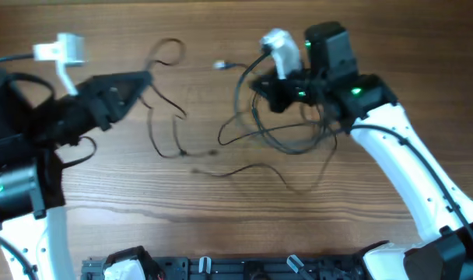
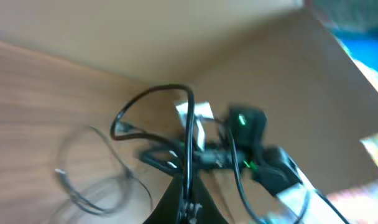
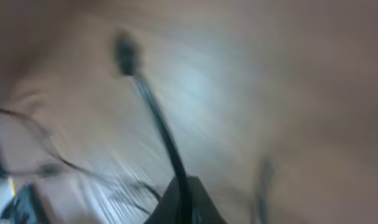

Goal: Untangle cables

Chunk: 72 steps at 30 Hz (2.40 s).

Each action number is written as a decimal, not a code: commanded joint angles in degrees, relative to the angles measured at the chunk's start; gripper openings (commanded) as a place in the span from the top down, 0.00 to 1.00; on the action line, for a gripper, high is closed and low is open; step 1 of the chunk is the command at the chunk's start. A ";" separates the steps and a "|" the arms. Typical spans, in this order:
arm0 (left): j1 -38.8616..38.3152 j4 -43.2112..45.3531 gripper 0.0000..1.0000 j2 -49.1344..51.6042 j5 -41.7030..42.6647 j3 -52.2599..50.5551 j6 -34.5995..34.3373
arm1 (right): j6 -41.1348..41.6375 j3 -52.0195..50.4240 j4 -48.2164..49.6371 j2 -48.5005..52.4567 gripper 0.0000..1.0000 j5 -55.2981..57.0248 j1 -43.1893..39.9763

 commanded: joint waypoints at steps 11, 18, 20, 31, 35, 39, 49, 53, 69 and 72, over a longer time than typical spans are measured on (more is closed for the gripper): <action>17.94 3.02 0.96 2.97 -26.77 2.36 1.88 | 12.61 0.48 -13.70 0.87 0.96 14.56 -4.13; 22.56 4.94 0.40 18.84 -52.35 3.82 -7.91 | 12.63 0.48 -14.23 0.87 0.96 13.70 -3.96; 22.56 4.98 0.00 23.30 -55.15 3.82 -10.05 | 12.61 0.48 -14.29 0.87 0.96 12.87 -3.74; 14.88 -2.21 0.00 25.22 -52.09 3.82 -7.30 | 12.90 0.68 -13.03 0.79 0.31 11.76 -3.52; 7.19 -8.37 0.00 23.58 -43.54 3.82 1.16 | 17.38 1.60 -12.02 -0.24 0.00 11.82 -5.77; -4.87 -13.27 0.01 24.57 -40.83 2.27 11.26 | 20.04 1.75 -12.15 -2.21 0.00 11.54 -11.54; -34.32 -14.01 0.06 33.03 -44.06 -0.09 22.86 | 12.26 1.70 -17.73 -2.34 0.00 11.61 -20.94; -40.37 -7.39 0.09 38.69 -47.34 -0.09 12.83 | 11.13 1.68 -18.25 -2.25 0.00 13.11 -20.94; -48.59 12.39 0.55 54.03 -58.66 -0.09 -25.64 | 13.90 1.64 -18.60 -2.25 0.00 16.96 -20.94; -49.42 12.57 0.57 55.43 -59.17 -0.09 -25.62 | 13.90 1.64 -18.88 -2.25 0.00 16.96 -20.94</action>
